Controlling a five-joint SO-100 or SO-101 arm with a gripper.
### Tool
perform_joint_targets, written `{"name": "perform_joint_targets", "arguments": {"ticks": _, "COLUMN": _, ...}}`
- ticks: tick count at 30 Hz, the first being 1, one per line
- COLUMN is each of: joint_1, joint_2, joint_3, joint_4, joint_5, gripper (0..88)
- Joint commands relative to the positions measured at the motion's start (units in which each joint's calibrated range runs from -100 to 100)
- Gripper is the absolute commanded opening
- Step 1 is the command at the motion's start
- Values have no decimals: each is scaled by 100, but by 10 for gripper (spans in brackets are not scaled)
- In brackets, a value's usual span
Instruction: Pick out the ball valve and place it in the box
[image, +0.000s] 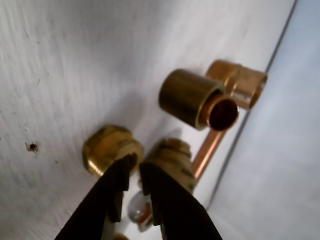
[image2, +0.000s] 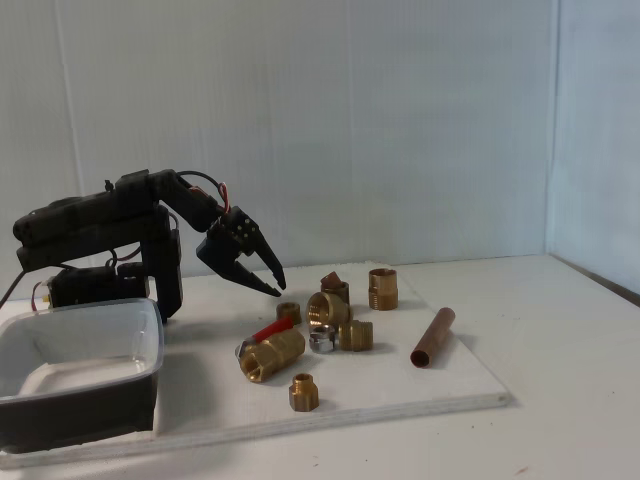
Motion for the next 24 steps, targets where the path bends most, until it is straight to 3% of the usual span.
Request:
{"name": "perform_joint_targets", "arguments": {"ticks": 1, "joint_1": -31, "joint_2": -17, "joint_3": 46, "joint_4": -14, "joint_5": -23, "gripper": 8}}
{"name": "perform_joint_targets", "arguments": {"ticks": 15, "joint_1": -31, "joint_2": -76, "joint_3": 46, "joint_4": -31, "joint_5": -54, "gripper": 8}}
{"name": "perform_joint_targets", "arguments": {"ticks": 24, "joint_1": 28, "joint_2": -85, "joint_3": 0, "joint_4": -1598, "joint_5": -23, "gripper": 8}}
